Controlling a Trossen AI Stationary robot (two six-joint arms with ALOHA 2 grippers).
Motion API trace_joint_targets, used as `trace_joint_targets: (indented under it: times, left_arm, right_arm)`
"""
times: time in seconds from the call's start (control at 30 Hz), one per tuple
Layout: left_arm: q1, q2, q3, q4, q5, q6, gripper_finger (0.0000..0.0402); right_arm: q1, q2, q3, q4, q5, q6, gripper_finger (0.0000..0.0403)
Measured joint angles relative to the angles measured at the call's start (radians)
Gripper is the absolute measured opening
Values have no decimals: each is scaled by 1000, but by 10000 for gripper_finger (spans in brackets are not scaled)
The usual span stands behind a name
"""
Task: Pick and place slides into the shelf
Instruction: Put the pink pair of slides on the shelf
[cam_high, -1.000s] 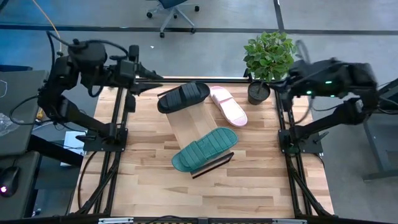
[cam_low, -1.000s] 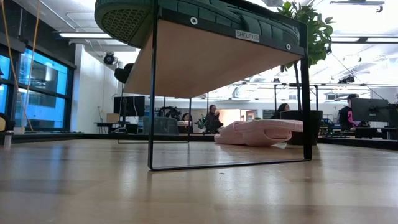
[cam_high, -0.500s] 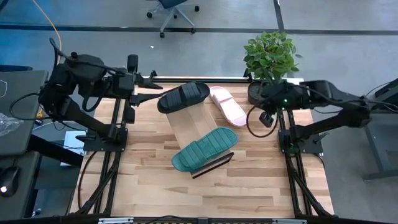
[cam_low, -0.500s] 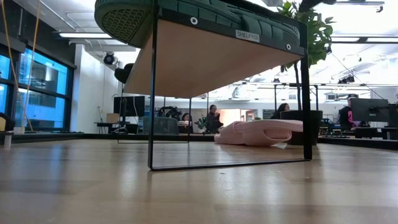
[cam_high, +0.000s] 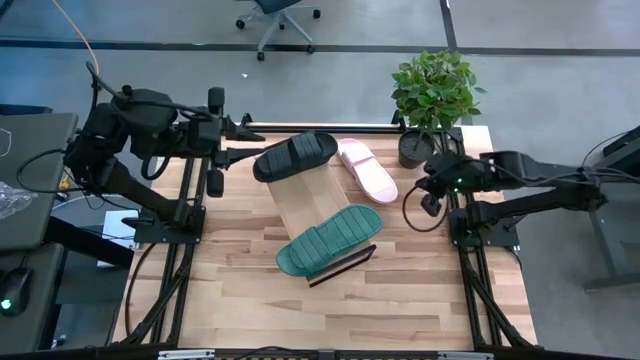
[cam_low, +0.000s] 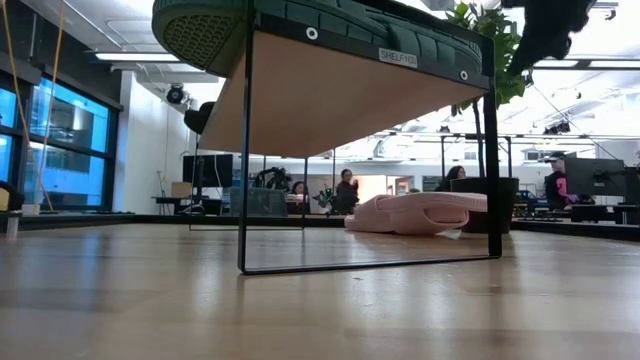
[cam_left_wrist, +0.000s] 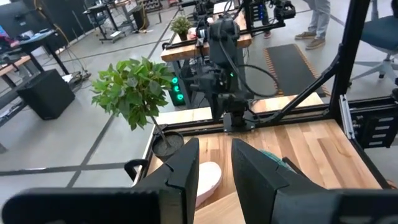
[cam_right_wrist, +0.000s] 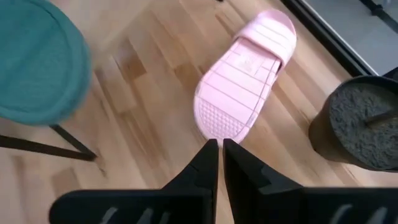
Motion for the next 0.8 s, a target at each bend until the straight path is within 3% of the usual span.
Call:
trace_joint_targets:
  times: [0.13,0.27,0.5,0.8]
  left_arm:
    - [0,7,0,0,-9,-19,83]
    - [0,21,0,-1,-9,-28,83]
    - [0,39,-1,-32,-9,-62,83]
    - [0,52,0,-30,-9,-72,83]
  right_arm:
    - [0,7,-89,61,9,-50,16]
    - [0,9,-154,115,89,-80,16]
    - [0,10,-189,194,188,-176,16]
    - [-1,10,-189,269,216,-29,16]
